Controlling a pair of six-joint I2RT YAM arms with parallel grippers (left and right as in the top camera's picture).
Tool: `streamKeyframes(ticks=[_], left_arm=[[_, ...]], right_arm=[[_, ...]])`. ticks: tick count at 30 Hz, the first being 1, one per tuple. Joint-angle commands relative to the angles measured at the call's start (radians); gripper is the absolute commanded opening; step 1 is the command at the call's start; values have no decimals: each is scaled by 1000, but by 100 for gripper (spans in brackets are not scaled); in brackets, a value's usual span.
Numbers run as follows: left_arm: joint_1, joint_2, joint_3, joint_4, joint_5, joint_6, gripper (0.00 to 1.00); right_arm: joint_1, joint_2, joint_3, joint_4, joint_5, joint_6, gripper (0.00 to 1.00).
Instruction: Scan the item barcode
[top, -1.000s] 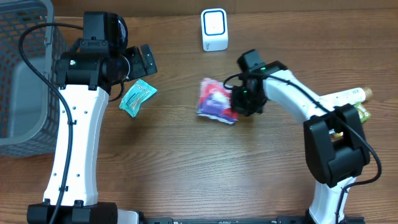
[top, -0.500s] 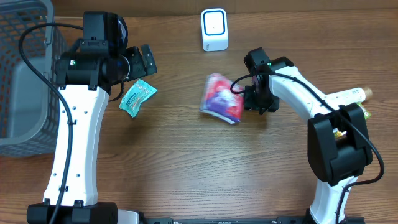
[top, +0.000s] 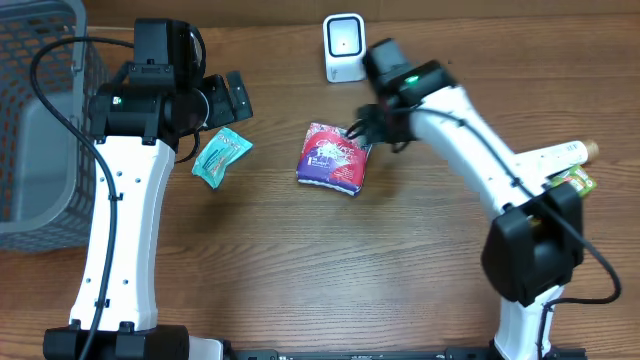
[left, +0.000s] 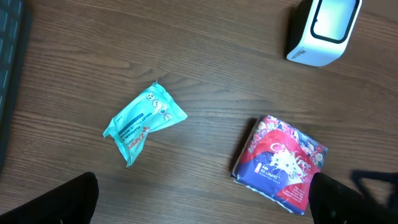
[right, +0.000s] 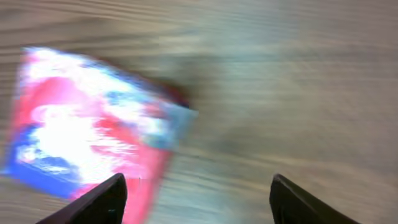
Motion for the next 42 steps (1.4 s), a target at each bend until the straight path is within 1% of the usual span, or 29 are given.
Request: streamKeyframes(ticks=[1,3,4,6,8,10,14,17,24,27,29,32,34,37,39,40,42], left_arm=[[0,7,10,0,4,20,99],[0,7,10,0,4,20,99],[0,7,10,0,4,20,100],[0,7,10,0,4,20,100],[0,7,10,0,4,20,100],[0,7,10,0,4,20,100],[0,7,10,0,4,20,100],[0,7,10,0,4,20,100],[0,7,10,0,4,20,100],[0,7,10,0,4,20,100],[0,7,10,0,4,20,100],[0,7,10,0,4,20,99],[0,7,10,0,4,20,100],[0,7,10,0,4,20,100],[0,7,10,0,5,20,99],[0,7,10,0,4,20,100],[0,7,10,0,4,20,100]], right_arm=[[96,24,14,40,76,-14,75],[130,54,13,79,76,31,75],[144,71,13,101,66,84,73],[161,95,13,148,20,122,70],[178,111,13,203,-24,125,69],[197,122,13,253,-30,124,72],[244,144,13,299,121,112,78],[266,173,13,313,208,77,80],[293,244,13,332,413,8,80],[311,261,13,331,499,3,78],[320,267,12,327,533,3,75],[322,267,12,307,543,3,66],[322,267,12,273,567,3,58],[322,267,12,241,569,4,42],[322,267,12,221,568,4,34],[322,267,12,212,568,8,25],[322,265,15,194,563,16,13]])
